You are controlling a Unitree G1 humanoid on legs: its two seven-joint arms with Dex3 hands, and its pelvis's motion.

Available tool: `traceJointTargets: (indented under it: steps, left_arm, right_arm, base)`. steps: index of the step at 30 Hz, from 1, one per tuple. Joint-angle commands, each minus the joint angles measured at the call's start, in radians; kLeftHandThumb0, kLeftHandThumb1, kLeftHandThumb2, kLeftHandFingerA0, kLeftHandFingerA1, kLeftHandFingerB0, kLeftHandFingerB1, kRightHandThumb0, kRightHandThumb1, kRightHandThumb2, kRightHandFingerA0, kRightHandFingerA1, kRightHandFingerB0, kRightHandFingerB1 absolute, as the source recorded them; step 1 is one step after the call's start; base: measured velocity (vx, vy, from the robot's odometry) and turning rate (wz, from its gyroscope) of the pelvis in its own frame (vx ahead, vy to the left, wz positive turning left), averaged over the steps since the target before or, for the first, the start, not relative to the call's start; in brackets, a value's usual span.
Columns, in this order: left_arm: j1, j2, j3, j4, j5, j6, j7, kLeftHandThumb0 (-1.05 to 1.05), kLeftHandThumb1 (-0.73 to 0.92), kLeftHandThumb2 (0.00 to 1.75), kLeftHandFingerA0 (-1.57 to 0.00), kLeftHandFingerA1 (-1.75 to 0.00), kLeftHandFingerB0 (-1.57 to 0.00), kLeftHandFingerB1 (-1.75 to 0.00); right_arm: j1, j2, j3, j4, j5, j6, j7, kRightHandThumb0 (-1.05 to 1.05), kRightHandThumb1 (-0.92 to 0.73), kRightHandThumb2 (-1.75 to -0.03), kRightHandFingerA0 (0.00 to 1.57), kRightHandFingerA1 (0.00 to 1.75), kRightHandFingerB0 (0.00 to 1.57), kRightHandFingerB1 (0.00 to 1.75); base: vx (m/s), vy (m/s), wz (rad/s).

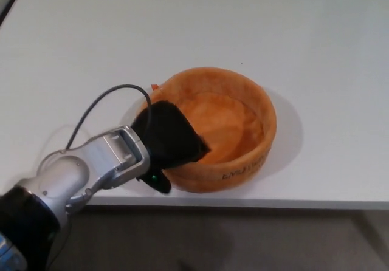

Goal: A soft plate is kept in the center of the table close to the robot and the robot uses its left hand to pick up the plate, turns it upside down and places it back on the table

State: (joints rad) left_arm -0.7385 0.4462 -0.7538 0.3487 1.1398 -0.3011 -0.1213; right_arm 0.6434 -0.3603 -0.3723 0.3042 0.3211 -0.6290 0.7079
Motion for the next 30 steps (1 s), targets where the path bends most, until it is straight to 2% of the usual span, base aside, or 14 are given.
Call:
traceJointTargets:
  steps: [1, 3, 4, 14, 16, 17, 19, 22, 23, 24, 26, 28, 29, 30]
  left_arm:
    - [-0.031, 0.033, -0.019, 0.042, 0.062, -0.036, 0.093, -0.44, 0.55, 0.58, -0.97, -1.75, -0.77, -1.60]
    - [-0.035, 0.046, -0.021, 0.036, 0.066, -0.041, 0.092, -0.42, 0.54, 0.59, -0.97, -1.74, -0.78, -1.48]
    - [-0.036, 0.047, -0.020, 0.037, 0.062, -0.044, 0.088, -0.43, 0.36, 0.81, -1.26, -1.43, -0.88, -1.15]
    - [-0.016, 0.035, -0.010, 0.026, 0.036, -0.039, 0.057, -0.44, 0.36, 0.80, -1.25, -1.43, -0.85, -1.14]
    - [-0.015, 0.032, -0.009, 0.026, 0.035, -0.036, 0.052, -0.45, 0.49, 0.59, -0.97, -1.71, -0.78, -1.31]
    - [-0.013, 0.031, -0.009, 0.027, 0.033, -0.036, 0.053, -0.44, 0.49, 0.58, -0.96, -1.70, -0.81, -1.29]
    - [-0.012, 0.032, -0.008, 0.024, 0.030, -0.036, 0.040, -0.42, 0.38, 0.82, -1.26, -1.42, -0.86, -1.13]
    - [0.011, 0.010, 0.028, 0.037, -0.035, -0.030, 0.035, -0.36, 0.35, 0.80, -1.25, -1.41, -0.89, -1.15]
    - [0.027, -0.006, 0.053, 0.040, -0.073, -0.029, 0.040, -0.35, 0.54, 0.58, -0.92, -1.74, -0.74, -1.53]
    - [0.036, -0.014, 0.070, 0.038, -0.098, -0.029, 0.035, -0.39, 0.38, 0.83, -1.23, -1.40, -0.98, -1.25]
    - [0.053, -0.028, 0.099, 0.026, -0.132, -0.029, 0.014, -0.40, 0.38, 0.84, -1.24, -1.41, -1.02, -1.28]
    - [0.101, -0.079, 0.174, -0.009, -0.277, 0.021, -0.089, -0.32, 0.60, 0.58, -0.90, -1.75, -0.73, -1.68]
    - [0.134, -0.114, 0.219, -0.053, -0.346, 0.092, -0.164, -0.33, 0.60, 0.57, -0.85, -1.75, -0.72, -1.71]
    - [0.151, -0.133, 0.244, -0.078, -0.384, 0.126, -0.201, -0.30, 0.59, 0.59, -0.85, -1.75, -0.70, -1.75]
  right_arm:
    - [-0.023, -0.018, -0.008, 0.049, 0.016, -0.011, 0.018, -0.70, -0.86, -0.67, 0.35, 0.46, 0.16, 0.27]
    - [-0.017, -0.020, -0.007, 0.043, 0.011, -0.004, 0.015, -0.73, -0.87, -0.67, 0.34, 0.47, 0.15, 0.27]
    - [-0.013, -0.021, -0.006, 0.037, 0.012, 0.002, 0.014, -0.73, -0.87, -0.67, 0.33, 0.47, 0.15, 0.27]
    - [0.007, -0.021, -0.007, -0.016, 0.017, 0.035, 0.011, -0.79, -0.88, -0.67, 0.32, 0.48, 0.12, 0.28]
    - [0.008, -0.020, -0.008, -0.024, 0.015, 0.038, 0.007, -0.79, -0.88, -0.67, 0.32, 0.49, 0.13, 0.27]
    - [0.016, -0.020, -0.009, -0.040, 0.016, 0.045, 0.004, -0.80, -0.71, -1.06, 0.28, 0.58, 0.07, 0.36]
    - [0.001, -0.020, -0.009, -0.014, 0.022, 0.038, 0.016, -0.76, -0.89, -0.67, 0.32, 0.48, 0.13, 0.27]
    - [-0.004, -0.024, -0.010, -0.007, 0.011, 0.028, 0.014, -0.78, -0.89, -0.67, 0.32, 0.48, 0.13, 0.28]
    - [0.001, -0.021, -0.010, -0.021, 0.018, 0.038, 0.013, -0.75, -0.89, -0.67, 0.33, 0.49, 0.14, 0.28]
    - [0.003, -0.018, -0.009, -0.028, 0.021, 0.045, 0.010, -0.75, -0.88, -0.67, 0.33, 0.49, 0.14, 0.28]
    - [0.004, -0.013, -0.009, -0.031, 0.014, 0.036, 0.006, -0.75, -0.89, -0.67, 0.32, 0.51, 0.14, 0.29]
    - [0.017, -0.019, -0.010, -0.055, 0.013, 0.059, 0.000, -0.77, -0.89, -0.67, 0.32, 0.50, 0.12, 0.30]
    - [0.022, -0.018, -0.012, -0.067, 0.021, 0.064, 0.001, -0.76, -0.71, -1.06, 0.26, 0.58, 0.05, 0.40]
    - [0.024, -0.018, -0.013, -0.073, 0.025, 0.068, 0.002, -0.76, -0.89, -0.67, 0.32, 0.52, 0.13, 0.29]
  base:
    - [0.00, 0.000, 0.00]
    - [0.00, 0.000, 0.00]
    - [0.00, 0.000, 0.00]
    - [0.00, 0.000, 0.00]
    - [0.00, 0.000, 0.00]
    - [0.00, 0.000, 0.00]
    - [0.00, 0.000, 0.00]
    - [0.00, 0.000, 0.00]
    - [0.00, 0.000, 0.00]
    - [0.00, 0.000, 0.00]
    - [0.00, 0.000, 0.00]
    - [0.00, 0.000, 0.00]
    - [0.00, 0.000, 0.00]
    - [0.00, 0.000, 0.00]
